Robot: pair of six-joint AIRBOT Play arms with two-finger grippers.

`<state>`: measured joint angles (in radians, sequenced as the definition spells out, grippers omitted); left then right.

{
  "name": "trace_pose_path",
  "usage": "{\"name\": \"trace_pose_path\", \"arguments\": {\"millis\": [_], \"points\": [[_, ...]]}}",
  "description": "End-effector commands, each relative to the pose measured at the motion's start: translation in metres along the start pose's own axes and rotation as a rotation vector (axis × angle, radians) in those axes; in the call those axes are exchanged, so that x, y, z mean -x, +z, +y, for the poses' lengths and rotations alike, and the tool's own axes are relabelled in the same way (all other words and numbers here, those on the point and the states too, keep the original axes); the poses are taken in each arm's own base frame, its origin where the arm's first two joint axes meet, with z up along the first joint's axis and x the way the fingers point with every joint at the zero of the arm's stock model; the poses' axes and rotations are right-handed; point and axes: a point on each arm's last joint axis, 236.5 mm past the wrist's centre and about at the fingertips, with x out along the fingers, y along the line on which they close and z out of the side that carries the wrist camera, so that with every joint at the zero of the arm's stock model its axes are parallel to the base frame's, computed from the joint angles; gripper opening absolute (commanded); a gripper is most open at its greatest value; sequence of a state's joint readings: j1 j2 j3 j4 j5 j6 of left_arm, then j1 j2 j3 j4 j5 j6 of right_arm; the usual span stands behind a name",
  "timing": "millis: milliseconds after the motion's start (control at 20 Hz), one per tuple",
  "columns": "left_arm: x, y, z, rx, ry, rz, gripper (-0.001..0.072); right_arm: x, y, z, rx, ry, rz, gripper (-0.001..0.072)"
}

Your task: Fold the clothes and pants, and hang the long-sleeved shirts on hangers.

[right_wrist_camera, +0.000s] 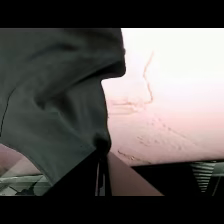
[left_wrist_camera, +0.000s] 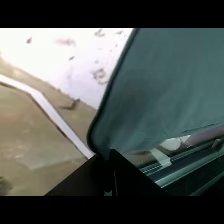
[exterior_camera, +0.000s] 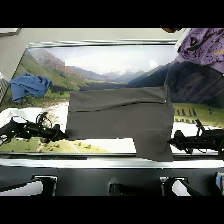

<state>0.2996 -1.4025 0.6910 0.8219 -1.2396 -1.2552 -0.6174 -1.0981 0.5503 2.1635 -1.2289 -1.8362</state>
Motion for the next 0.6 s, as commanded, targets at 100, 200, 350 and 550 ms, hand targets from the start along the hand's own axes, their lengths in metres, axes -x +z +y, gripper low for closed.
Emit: {"name": "trace_pose_path", "arguments": {"millis": [100,200,350,550], "points": [[0.034,0.005,-0.001,0.071,0.116,-0.103,0.0015,0.023,-0.009,0.014,0.023,-0.007,-0.055,0.0029],[0.056,-0.003,0.008,0.090,0.214,-0.157,0.0015,0.038,-0.022,0.021,0.012,-0.019,-0.073,0.0029],[0.088,-0.016,0.018,0.098,0.331,-0.240,0.0015,0.060,-0.049,0.034,0.027,-0.023,-0.103,0.0029],[0.096,-0.008,0.000,0.088,0.279,-0.323,0.0014,0.085,-0.049,0.054,0.075,-0.006,-0.226,0.0028]]}}
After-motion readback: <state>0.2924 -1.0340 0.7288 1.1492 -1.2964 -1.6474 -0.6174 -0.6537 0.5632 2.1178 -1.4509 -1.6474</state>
